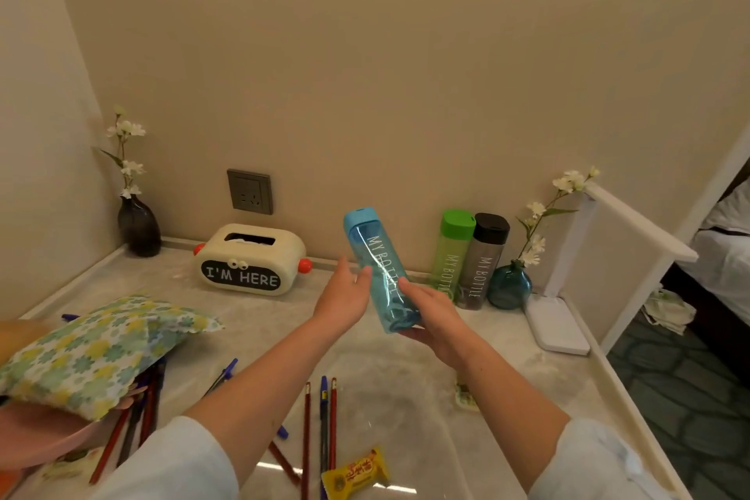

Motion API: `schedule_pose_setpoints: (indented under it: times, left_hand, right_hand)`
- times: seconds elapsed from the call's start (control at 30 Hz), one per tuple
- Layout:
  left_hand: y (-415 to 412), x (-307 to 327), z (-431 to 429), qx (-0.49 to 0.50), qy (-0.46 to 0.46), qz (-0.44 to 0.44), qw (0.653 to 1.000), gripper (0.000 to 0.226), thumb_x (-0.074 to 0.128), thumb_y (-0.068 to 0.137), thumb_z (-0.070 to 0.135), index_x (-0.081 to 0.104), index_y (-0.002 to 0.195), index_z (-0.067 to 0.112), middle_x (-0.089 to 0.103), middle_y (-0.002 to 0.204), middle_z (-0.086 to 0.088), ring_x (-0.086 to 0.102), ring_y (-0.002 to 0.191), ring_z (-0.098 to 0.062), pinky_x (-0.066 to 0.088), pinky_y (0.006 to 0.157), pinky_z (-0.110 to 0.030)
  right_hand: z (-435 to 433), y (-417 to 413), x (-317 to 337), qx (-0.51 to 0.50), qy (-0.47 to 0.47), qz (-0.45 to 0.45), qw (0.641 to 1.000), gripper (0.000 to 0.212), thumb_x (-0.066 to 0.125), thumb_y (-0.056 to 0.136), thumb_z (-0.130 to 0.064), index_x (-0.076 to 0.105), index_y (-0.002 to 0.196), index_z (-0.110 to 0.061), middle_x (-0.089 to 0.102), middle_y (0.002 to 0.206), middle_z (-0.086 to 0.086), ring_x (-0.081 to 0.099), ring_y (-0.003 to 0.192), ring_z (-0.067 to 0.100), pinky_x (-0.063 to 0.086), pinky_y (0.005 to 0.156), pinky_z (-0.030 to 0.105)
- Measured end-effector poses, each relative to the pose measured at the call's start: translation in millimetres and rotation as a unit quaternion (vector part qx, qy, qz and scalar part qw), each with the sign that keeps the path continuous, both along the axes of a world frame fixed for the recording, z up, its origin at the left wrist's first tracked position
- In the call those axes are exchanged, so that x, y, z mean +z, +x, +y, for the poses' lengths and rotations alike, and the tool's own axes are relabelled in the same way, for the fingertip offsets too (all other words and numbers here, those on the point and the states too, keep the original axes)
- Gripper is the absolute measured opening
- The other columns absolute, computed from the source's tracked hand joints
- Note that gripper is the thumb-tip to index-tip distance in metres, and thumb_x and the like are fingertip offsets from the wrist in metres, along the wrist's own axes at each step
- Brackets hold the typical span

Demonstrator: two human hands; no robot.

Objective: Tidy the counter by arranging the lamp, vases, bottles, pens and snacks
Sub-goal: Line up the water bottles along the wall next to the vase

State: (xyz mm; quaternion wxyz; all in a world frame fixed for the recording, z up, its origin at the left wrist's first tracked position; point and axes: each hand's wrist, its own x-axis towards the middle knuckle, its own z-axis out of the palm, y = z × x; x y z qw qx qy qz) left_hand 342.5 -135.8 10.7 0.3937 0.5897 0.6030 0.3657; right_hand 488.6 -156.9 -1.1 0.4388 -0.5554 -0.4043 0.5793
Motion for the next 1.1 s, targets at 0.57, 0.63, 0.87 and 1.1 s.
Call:
schedule_pose_setpoints:
  times: [0.57, 0.63, 0.87, 1.1]
  left_hand:
    - [43.5, -46.8, 59.9, -0.062, -0.018, -0.146, 0.987, 0.062, 0.068, 0.083, -0.002, 0.039, 0.136, 0.013, 0.054, 0.123, -0.003, 0.061, 0.099, -0.018, 0.053, 0.069, -0.018]
    - [47.5, -52.1, 69.5, -0.069, -0.02, -0.139, 0.988, 0.064, 0.069, 0.082, -0.003, 0.039, 0.136, 0.014, 0.053, 0.12, -0.002, 0.061, 0.098, -0.016, 0.051, 0.068, -0.016]
    - [54.9, -74.7, 96.7, -0.102, -0.027, -0.129, 0.986, 0.07, 0.074, 0.076, -0.003, 0.04, 0.133, 0.018, 0.053, 0.118, -0.004, 0.06, 0.109, -0.02, 0.052, 0.079, -0.02]
    - [55.2, -85.1, 110.3, -0.109, 0.007, -0.135, 0.985, 0.07, 0.075, 0.074, -0.004, 0.04, 0.126, 0.027, 0.049, 0.122, -0.002, 0.055, 0.112, -0.015, 0.048, 0.099, -0.031]
  right_hand:
    - [62.3, 49.7, -29.3, 0.047, 0.12, -0.413, 0.902, 0.041, 0.07, 0.081, -0.031, 0.065, 0.121, -0.037, 0.073, 0.085, -0.006, 0.067, 0.08, 0.01, 0.052, 0.07, 0.029]
    - [67.2, 53.3, -29.6, 0.049, 0.115, -0.44, 0.889, 0.038, 0.07, 0.082, -0.033, 0.065, 0.12, -0.037, 0.073, 0.082, -0.007, 0.067, 0.078, 0.009, 0.051, 0.068, 0.027]
    - [82.7, 59.3, -41.3, 0.027, 0.085, -0.485, 0.87, 0.033, 0.072, 0.08, -0.036, 0.069, 0.113, -0.029, 0.073, 0.083, -0.008, 0.067, 0.079, 0.008, 0.039, 0.053, 0.02]
    - [92.5, 57.2, -50.4, -0.025, 0.077, -0.508, 0.858, 0.035, 0.071, 0.08, -0.04, 0.067, 0.112, -0.027, 0.072, 0.091, -0.007, 0.066, 0.089, 0.013, 0.041, 0.063, 0.024]
